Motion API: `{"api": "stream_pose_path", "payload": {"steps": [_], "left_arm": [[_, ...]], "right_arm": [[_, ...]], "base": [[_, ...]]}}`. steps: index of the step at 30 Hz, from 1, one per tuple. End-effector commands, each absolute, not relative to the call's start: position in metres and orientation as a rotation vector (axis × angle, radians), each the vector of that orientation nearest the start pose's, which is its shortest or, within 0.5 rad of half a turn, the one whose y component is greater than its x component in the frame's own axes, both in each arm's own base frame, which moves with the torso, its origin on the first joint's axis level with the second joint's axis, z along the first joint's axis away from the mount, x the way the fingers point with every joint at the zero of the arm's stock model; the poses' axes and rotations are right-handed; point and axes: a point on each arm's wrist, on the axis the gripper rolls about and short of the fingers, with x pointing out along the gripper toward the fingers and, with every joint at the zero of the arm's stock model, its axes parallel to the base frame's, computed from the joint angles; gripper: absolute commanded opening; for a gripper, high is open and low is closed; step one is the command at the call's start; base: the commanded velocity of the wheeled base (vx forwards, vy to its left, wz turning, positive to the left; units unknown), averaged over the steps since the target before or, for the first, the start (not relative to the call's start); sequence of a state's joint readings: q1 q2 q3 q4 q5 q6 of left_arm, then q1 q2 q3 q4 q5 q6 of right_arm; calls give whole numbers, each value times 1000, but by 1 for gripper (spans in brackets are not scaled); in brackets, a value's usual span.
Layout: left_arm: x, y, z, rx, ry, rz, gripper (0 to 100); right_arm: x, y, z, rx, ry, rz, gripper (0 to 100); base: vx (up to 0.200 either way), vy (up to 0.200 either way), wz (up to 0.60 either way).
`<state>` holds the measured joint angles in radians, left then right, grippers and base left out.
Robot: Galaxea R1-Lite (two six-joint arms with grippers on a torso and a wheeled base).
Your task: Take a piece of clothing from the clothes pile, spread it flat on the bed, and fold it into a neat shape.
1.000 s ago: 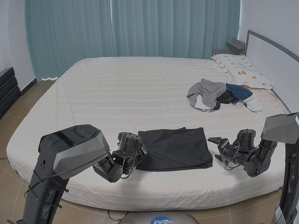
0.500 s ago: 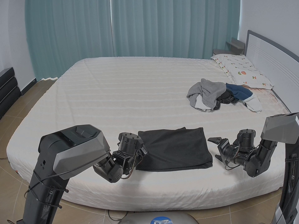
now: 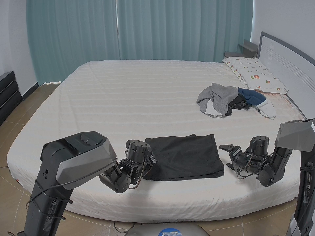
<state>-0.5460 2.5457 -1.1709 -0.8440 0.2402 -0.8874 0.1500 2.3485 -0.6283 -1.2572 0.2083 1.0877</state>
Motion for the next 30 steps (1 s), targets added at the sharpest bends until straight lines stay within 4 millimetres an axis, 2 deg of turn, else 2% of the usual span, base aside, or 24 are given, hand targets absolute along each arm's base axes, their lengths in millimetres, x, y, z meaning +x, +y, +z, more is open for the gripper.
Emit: {"api": "stream_pose_path", "payload": {"steps": [1, 7, 8, 17, 26, 27, 30], "left_arm": [[381, -228, -41, -655, 587, -63, 0], [380, -229, -41, -655, 589, -65, 0], [380, -229, -41, -655, 589, -65, 100], [392, -233, -34, -685, 555, -102, 100], [391, -238, -42, -681, 584, -131, 100], [391, -239, -43, -681, 589, -136, 0], [392, -238, -44, -681, 588, -134, 0]], "right_arm": [[346, 57, -17, 1069, 612, 63, 100], [346, 57, -17, 1069, 612, 63, 100], [346, 57, -17, 1069, 612, 63, 100], [346, 58, -18, 1066, 614, 62, 100], [346, 58, -18, 1066, 614, 62, 100], [346, 58, -18, 1066, 614, 62, 100], [346, 58, -18, 1066, 613, 63, 100]], "base": [[0, 0, 0], [0, 0, 0], [0, 0, 0], [0, 0, 0], [0, 0, 0], [0, 0, 0], [0, 0, 0]]}}
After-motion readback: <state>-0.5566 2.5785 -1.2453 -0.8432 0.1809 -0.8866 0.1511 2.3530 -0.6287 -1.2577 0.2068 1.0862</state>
